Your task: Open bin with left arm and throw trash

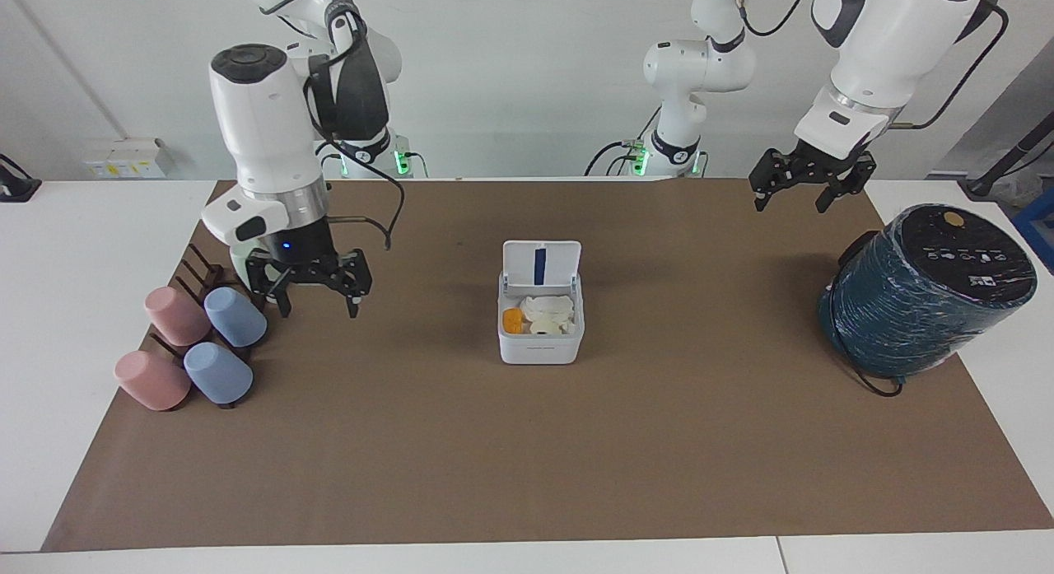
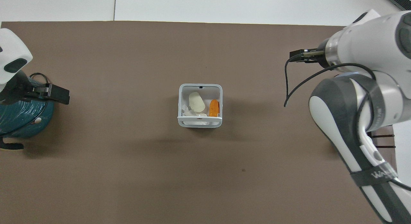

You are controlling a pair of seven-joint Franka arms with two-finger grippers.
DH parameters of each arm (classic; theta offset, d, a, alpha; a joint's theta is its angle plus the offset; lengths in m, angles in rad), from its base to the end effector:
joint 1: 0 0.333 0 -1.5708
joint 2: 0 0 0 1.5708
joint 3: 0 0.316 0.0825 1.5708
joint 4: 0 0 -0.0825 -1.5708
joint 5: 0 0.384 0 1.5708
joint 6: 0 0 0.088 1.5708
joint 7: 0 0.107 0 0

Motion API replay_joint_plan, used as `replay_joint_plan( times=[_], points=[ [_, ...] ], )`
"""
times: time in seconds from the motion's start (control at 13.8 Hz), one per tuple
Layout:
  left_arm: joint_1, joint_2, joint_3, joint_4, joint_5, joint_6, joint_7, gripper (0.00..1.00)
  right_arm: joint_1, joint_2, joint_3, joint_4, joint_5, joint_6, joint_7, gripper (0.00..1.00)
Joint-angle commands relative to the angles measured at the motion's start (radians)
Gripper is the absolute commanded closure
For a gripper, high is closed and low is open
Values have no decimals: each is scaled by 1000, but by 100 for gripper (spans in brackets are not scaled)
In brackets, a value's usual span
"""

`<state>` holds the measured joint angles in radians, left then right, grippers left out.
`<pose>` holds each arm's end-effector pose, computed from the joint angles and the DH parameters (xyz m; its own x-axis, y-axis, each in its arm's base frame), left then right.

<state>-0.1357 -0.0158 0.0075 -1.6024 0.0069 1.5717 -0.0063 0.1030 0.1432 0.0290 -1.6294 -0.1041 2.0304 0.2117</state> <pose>0.5447 -0.0694 0.6184 0.9925 -0.1216 -0.0149 -0.1217 -0.9925 -0.0069 0.6273 0.0762 0.5571 0.9627 -0.0389 0.2677 -0.0521 -0.9977 0.0424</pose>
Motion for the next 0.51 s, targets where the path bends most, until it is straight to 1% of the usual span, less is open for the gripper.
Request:
replay_joint_plan(
  times=[0.0, 0.29, 0.43],
  points=[
    [10, -27, 0, -27, -11, -7, 2, 0, -16, -63, -20, 3, -9, -91, -12, 0],
    [11, -27, 0, -27, -11, -7, 2, 0, -29, -122, -89, 42, 12, -283, -136, 0],
    [11, -27, 0, -27, -11, -7, 2, 0, -71, -149, -90, 49, 61, -364, -179, 0]
  ],
)
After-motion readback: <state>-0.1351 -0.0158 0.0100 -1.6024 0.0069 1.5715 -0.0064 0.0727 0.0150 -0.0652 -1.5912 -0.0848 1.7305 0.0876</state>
